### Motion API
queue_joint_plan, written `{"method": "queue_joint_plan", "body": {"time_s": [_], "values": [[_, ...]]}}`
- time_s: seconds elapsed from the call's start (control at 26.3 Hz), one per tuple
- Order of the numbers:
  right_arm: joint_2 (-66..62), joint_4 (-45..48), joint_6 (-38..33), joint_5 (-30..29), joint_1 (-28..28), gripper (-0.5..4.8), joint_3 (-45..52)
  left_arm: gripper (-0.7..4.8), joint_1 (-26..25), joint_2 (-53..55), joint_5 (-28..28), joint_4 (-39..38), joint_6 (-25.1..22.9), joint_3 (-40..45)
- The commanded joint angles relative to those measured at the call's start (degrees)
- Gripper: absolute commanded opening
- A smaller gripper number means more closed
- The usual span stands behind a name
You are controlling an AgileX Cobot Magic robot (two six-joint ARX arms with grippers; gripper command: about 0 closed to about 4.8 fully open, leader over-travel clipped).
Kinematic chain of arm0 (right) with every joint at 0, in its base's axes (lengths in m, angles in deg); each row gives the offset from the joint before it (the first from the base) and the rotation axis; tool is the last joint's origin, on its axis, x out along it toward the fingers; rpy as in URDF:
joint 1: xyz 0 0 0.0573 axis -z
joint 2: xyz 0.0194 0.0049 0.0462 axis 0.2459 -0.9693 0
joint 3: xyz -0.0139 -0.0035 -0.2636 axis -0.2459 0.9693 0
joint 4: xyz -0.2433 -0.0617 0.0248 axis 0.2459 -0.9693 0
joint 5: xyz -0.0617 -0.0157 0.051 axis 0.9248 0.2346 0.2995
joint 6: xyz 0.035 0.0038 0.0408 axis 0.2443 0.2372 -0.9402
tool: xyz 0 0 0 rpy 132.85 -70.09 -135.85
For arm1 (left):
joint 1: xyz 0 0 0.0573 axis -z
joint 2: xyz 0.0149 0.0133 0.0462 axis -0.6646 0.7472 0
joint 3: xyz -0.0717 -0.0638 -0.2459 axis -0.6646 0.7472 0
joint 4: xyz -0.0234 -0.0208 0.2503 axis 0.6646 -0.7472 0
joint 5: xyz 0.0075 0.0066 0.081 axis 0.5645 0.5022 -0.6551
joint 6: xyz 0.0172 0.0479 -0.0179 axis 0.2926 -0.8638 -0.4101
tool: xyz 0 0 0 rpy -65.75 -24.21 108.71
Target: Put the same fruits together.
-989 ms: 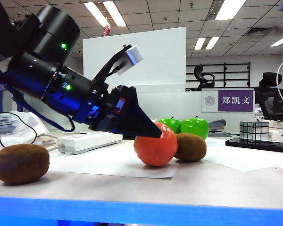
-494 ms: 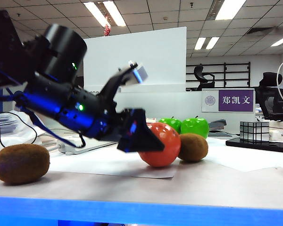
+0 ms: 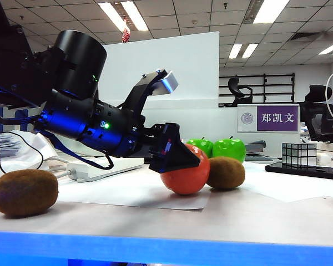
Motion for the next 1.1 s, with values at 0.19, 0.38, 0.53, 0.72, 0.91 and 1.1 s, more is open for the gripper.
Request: {"method": "queue_joint_plan", "body": {"time_s": [0.19,0.38,0.53,0.72,0.91,1.1], "values": [[0.17,0.55,-0.42,-0.09,-0.09,4.79,-0.17,4.79,0.35,3.63,3.19,0.79,1.46,-0.17],[0.17,0.57,-0.42,-0.09,-0.09,4.79,-0.17,1.51,0.76,3.72,2.82,2.73,1.46,-0.17],[0.17,0.61,-0.42,-0.11,-0.09,4.79,-0.17,-0.06,0.76,3.72,2.86,2.93,1.92,-0.17],[0.15,1.53,-0.42,-0.11,-0.09,4.79,-0.17,-0.06,1.92,3.04,9.51,2.93,6.38,-0.17],[0.24,0.76,-0.37,-0.11,-0.09,4.79,-0.17,-0.06,8.46,0.07,6.36,2.43,4.85,-1.77],[2.82,0.37,0.26,0.02,-0.09,4.79,-0.15,-0.06,13.81,4.9,4.0,-5.62,0.96,-10.93]]}}
